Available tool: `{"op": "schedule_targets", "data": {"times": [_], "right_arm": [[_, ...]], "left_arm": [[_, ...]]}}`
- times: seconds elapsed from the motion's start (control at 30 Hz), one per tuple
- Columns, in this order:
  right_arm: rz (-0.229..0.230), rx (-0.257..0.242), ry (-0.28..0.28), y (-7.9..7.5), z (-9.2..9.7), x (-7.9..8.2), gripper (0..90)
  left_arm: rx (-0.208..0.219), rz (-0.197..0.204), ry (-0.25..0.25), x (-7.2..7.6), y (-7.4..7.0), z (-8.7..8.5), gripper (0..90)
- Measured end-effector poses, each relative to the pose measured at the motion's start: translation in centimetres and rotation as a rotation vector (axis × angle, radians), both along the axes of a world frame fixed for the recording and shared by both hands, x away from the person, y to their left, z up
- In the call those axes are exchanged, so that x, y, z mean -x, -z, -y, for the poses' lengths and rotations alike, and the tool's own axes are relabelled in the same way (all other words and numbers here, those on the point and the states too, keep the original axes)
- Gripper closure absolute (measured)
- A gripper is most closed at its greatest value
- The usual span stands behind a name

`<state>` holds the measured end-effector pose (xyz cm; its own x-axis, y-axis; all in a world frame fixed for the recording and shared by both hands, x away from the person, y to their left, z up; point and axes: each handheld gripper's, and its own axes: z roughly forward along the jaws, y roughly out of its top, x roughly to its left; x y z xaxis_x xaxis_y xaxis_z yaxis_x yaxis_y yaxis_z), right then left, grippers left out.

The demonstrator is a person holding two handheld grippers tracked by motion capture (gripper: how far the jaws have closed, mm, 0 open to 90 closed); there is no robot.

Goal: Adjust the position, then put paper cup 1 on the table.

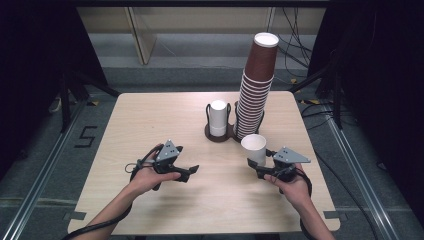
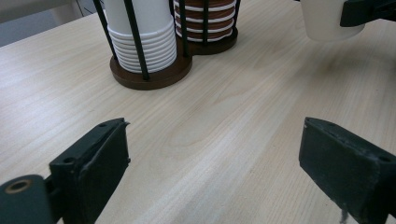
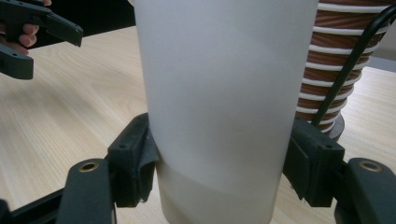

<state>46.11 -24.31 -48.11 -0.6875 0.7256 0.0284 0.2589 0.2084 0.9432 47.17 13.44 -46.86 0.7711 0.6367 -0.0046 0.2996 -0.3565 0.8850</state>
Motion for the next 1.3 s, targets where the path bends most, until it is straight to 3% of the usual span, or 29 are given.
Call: {"op": "schedule_targets", "data": {"times": [0.03, 0.07, 0.1, 0.13, 0.27, 0.37, 0.57, 0.63, 0.87, 1.03, 1.13, 1.2, 1.3], "right_arm": [[-0.018, -0.006, -0.004, 0.0, 0.0, 0.0, 33.4], [-0.002, 0.008, 0.001, 0.0, 0.1, 0.0, 33.3], [-0.015, -0.013, 0.001, 0.1, -0.1, 0.0, 33.4], [0.011, 0.002, 0.009, 0.1, -0.1, -0.1, 33.4], [-0.026, -0.008, 0.006, 0.2, -0.4, 0.1, 33.3], [-0.021, 0.036, -0.030, 0.3, -0.4, -0.1, 33.2], [-0.056, 0.099, -0.037, 0.5, -1.1, 0.0, 33.2], [-0.040, 0.131, -0.054, 0.7, -1.0, -0.2, 33.2], [-0.094, 0.154, -0.048, 1.0, -1.3, 0.0, 33.1], [-0.100, 0.197, -0.065, 1.3, -1.5, -0.2, 33.0], [-0.125, 0.209, -0.056, 1.5, -1.6, -0.1, 32.9], [-0.108, 0.218, -0.061, 1.5, -1.5, -0.2, 33.0], [-0.128, 0.213, -0.059, 1.7, -1.6, -0.1, 32.9]], "left_arm": [[-0.001, 0.000, 0.000, 0.0, 0.0, 0.0, 8.0], [-0.001, 0.001, -0.001, 0.0, 0.0, 0.0, 8.0], [-0.001, 0.001, 0.000, 0.0, 0.0, 0.0, 8.0], [0.005, 0.001, 0.005, 0.0, 0.0, 0.0, 8.0], [0.005, 0.001, 0.003, 0.1, 0.0, -0.1, 8.0], [-0.004, 0.002, 0.000, 0.1, 0.0, -0.1, 8.0], [-0.008, 0.001, 0.002, 0.1, 0.0, 0.0, 8.0], [-0.004, 0.002, 0.005, 0.0, 0.0, 0.1, 8.0], [-0.011, 0.000, 0.011, 0.1, 0.1, 0.4, 8.0], [-0.009, 0.005, 0.013, 0.2, 0.1, 0.2, 8.0], [-0.012, 0.007, 0.011, 0.2, 0.1, 0.1, 8.0], [-0.008, 0.007, 0.013, 0.2, 0.1, 0.2, 8.0], [-0.010, 0.003, 0.016, 0.1, 0.2, 0.2, 8.0]]}}
